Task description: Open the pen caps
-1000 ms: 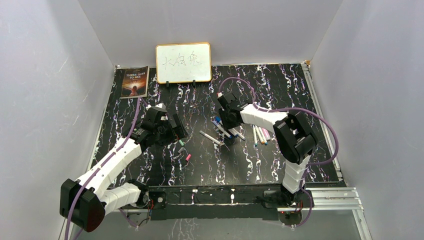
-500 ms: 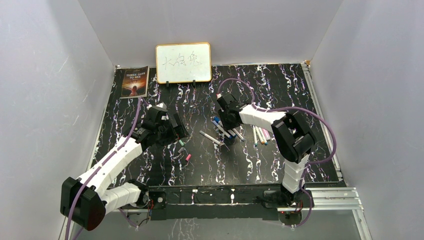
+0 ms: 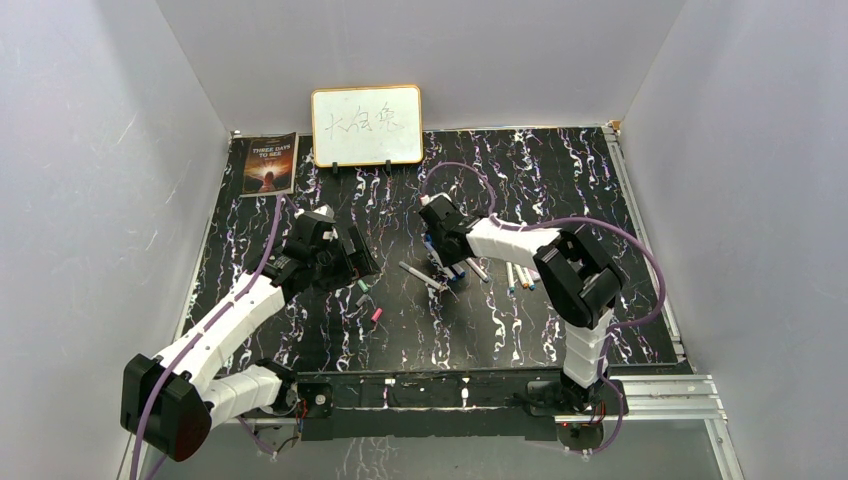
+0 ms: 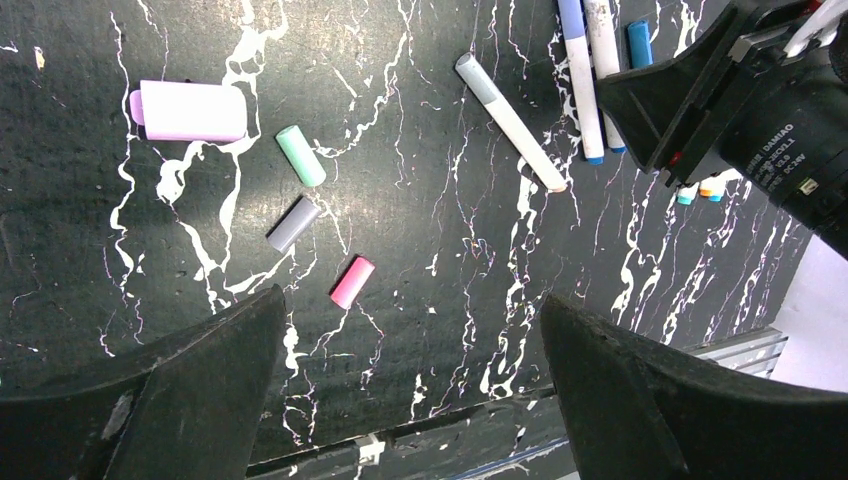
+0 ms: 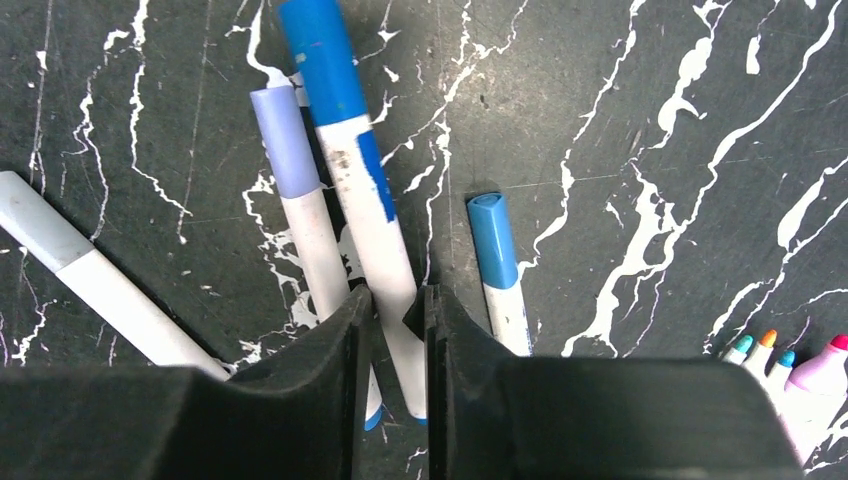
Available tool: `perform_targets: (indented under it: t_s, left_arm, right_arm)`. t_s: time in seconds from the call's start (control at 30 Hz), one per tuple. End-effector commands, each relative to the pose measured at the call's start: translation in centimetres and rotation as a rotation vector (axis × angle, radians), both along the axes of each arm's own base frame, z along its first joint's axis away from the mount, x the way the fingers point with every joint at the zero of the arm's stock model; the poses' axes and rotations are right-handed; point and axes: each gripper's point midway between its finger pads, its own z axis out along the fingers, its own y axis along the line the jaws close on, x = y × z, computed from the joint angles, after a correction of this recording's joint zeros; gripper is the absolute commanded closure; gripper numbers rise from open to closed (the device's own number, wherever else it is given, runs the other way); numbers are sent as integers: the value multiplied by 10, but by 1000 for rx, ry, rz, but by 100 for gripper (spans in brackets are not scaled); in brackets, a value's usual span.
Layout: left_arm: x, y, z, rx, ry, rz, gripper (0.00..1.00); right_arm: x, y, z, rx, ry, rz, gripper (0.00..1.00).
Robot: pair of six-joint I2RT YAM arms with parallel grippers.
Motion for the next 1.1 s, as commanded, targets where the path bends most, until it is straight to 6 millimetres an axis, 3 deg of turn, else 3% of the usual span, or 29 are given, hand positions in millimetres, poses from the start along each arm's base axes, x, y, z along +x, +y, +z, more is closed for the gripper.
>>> perform_targets:
  t_s: [0.0,0.1,0.2,0.4,0.53,0.6,0.83,1.07]
  left_arm:
    - [1,-4,9,-29,-14,-7,1]
    - [1,-4,10,-32,-16,-9,2]
    - [0,-5,12,-40,-21,-14,2]
    - [0,-15,25,-113,-55,-29,1]
    - [2,-28,40,-207,-94,-42,1]
    - [3,-34,45,-248,-99,-45,1]
    - [10,-61,59,-435,-132,-49,2]
    - [18,-81,74,-584,-199,-14,1]
  right_arm:
    - [-20,-6,-31,-73,74,8,88]
    - [-20,-3,-23,-55,60,10,98]
    - [-16,2,-1,-8,22,11,100]
    - [-8,19,70,138,-65,29,100]
    - [-22,35,123,339,-93,64,100]
    - [-34,44,138,441,-81,90,100]
    - [-85,72,168,751,32,188,100]
    - [-109,87,176,854,93,229,100]
